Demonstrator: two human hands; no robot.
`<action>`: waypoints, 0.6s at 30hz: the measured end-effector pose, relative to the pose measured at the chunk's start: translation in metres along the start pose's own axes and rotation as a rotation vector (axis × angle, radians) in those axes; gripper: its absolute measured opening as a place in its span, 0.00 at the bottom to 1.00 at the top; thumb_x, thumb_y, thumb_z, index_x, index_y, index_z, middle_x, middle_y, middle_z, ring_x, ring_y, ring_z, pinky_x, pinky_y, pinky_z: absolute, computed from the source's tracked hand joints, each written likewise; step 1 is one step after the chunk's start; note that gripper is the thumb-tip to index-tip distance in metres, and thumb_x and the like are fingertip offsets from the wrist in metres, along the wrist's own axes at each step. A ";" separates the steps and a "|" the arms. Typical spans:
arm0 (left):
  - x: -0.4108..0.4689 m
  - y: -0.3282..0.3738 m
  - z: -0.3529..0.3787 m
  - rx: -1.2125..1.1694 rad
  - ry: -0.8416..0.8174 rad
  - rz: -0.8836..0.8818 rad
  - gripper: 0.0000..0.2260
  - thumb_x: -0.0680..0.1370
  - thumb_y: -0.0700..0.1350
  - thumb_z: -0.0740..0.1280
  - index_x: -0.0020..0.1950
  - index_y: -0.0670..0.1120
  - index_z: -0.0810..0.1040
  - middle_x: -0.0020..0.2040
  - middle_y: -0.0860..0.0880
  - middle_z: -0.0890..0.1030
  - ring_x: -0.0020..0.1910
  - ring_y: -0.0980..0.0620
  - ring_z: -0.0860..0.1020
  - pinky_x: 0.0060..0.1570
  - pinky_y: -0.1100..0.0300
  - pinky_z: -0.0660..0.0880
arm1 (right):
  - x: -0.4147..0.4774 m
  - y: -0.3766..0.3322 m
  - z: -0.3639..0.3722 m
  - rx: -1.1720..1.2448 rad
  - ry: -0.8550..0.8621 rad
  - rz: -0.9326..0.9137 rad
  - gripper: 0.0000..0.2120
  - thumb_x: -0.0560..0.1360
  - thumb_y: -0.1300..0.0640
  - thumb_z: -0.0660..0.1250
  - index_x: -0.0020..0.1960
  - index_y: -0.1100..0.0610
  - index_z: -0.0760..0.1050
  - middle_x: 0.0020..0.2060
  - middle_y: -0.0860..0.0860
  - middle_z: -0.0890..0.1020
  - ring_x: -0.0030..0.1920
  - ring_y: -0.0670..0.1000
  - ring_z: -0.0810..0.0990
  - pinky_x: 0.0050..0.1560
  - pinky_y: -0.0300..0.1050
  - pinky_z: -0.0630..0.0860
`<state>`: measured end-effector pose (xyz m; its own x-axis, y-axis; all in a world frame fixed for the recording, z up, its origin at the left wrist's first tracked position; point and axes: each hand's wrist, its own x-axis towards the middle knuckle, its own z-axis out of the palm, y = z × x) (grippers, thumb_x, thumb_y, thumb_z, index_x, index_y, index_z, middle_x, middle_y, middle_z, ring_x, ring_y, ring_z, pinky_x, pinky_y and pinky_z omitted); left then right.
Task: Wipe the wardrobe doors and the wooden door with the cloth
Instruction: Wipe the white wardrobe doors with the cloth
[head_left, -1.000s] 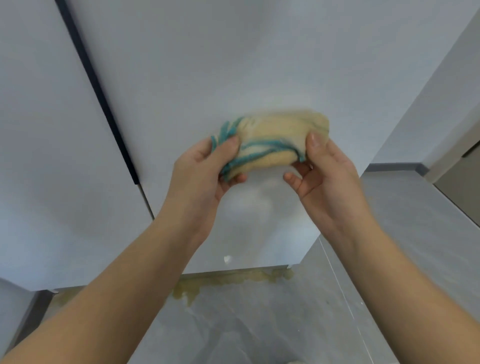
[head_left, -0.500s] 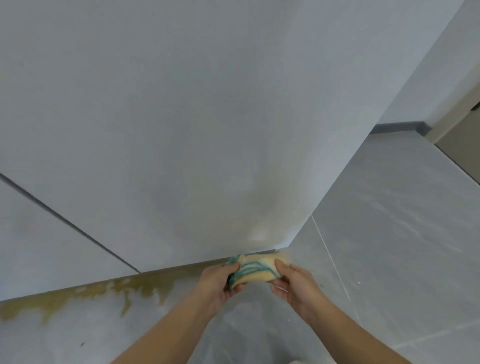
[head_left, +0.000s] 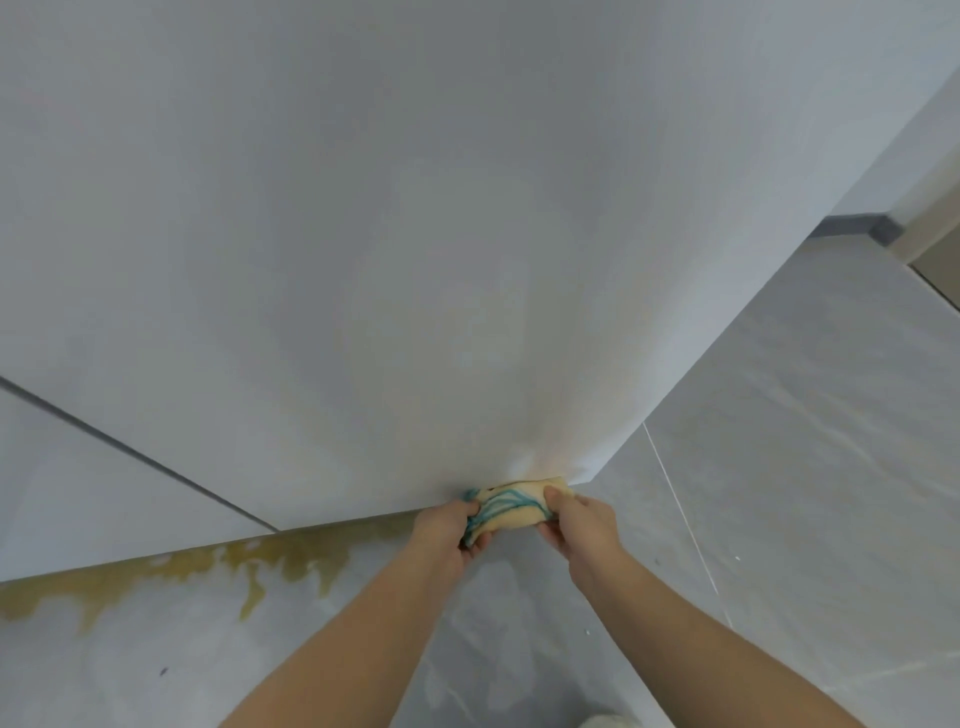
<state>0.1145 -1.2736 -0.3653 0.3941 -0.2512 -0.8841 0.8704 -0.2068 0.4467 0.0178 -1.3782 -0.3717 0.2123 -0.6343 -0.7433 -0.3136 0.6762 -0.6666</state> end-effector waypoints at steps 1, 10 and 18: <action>-0.004 0.003 -0.001 -0.001 -0.003 0.007 0.04 0.80 0.34 0.62 0.46 0.36 0.74 0.38 0.38 0.77 0.24 0.47 0.78 0.17 0.66 0.70 | -0.005 -0.003 0.000 0.008 0.000 -0.009 0.06 0.78 0.62 0.67 0.52 0.65 0.78 0.44 0.58 0.81 0.41 0.52 0.80 0.27 0.35 0.77; -0.091 0.049 -0.010 -0.018 -0.153 0.117 0.04 0.79 0.34 0.64 0.45 0.34 0.76 0.26 0.41 0.80 0.20 0.48 0.79 0.18 0.65 0.71 | -0.088 -0.058 -0.006 0.090 -0.072 -0.163 0.06 0.78 0.61 0.68 0.48 0.65 0.79 0.37 0.55 0.81 0.34 0.48 0.79 0.33 0.35 0.78; -0.190 0.095 -0.011 -0.072 -0.308 0.271 0.04 0.78 0.35 0.66 0.48 0.34 0.78 0.33 0.40 0.82 0.25 0.48 0.81 0.22 0.65 0.75 | -0.175 -0.121 -0.007 0.126 -0.144 -0.367 0.08 0.78 0.58 0.67 0.47 0.64 0.80 0.33 0.54 0.81 0.29 0.47 0.75 0.35 0.38 0.77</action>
<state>0.1254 -1.2352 -0.1562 0.5147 -0.5611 -0.6482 0.7698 -0.0305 0.6376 0.0122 -1.3514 -0.1610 0.4195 -0.7887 -0.4494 -0.0795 0.4613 -0.8837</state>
